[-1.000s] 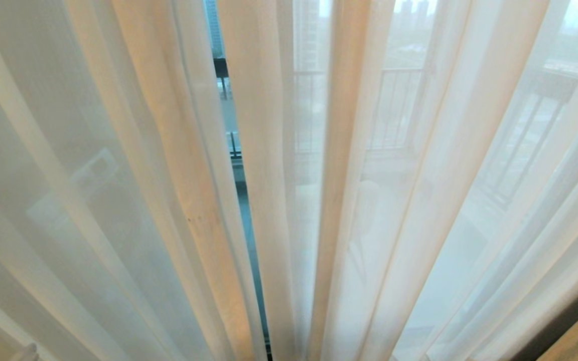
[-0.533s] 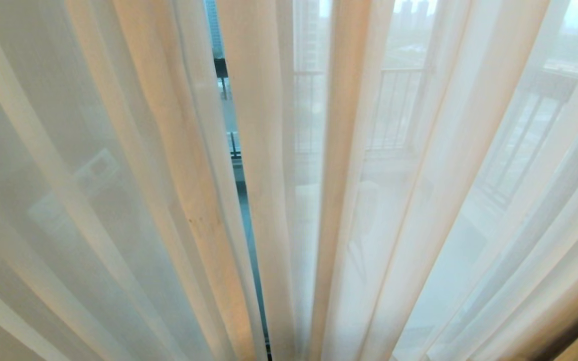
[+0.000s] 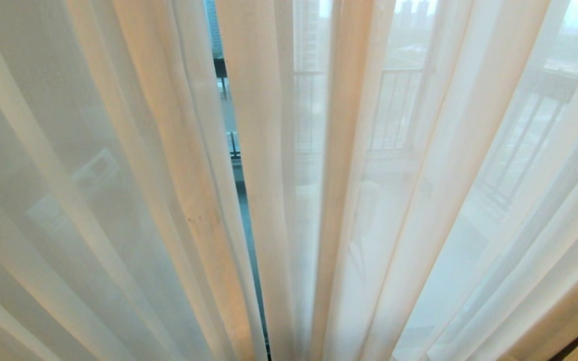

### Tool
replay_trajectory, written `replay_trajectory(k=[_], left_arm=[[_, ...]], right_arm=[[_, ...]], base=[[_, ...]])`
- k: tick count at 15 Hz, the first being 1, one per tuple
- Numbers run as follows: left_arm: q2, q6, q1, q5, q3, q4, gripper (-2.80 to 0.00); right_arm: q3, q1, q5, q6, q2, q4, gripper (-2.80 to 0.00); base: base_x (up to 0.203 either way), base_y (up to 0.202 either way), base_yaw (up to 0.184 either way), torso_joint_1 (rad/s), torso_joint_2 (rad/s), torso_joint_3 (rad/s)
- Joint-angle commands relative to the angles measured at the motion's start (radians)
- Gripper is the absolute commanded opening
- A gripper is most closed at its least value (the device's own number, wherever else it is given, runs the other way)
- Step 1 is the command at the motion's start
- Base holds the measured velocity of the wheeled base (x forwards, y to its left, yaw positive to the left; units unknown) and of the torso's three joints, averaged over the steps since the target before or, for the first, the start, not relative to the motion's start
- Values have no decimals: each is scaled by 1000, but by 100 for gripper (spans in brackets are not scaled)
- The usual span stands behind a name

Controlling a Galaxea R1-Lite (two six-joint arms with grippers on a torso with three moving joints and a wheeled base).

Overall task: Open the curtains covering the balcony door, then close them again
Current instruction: Pull the outer curtains open on both sides

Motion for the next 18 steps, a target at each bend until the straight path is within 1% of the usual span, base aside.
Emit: replay_trajectory(k=[1,18], left_arm=[[-3,-1,0,0,0,-1,-280],[-3,6,0,2,0,1,-280]], right_arm=[[0,0,1,0,1,0,-280],[0,0,1,0,1,0,-280]], base=[[0,0,0,0,0,0],[0,0,0,0,0,0]])
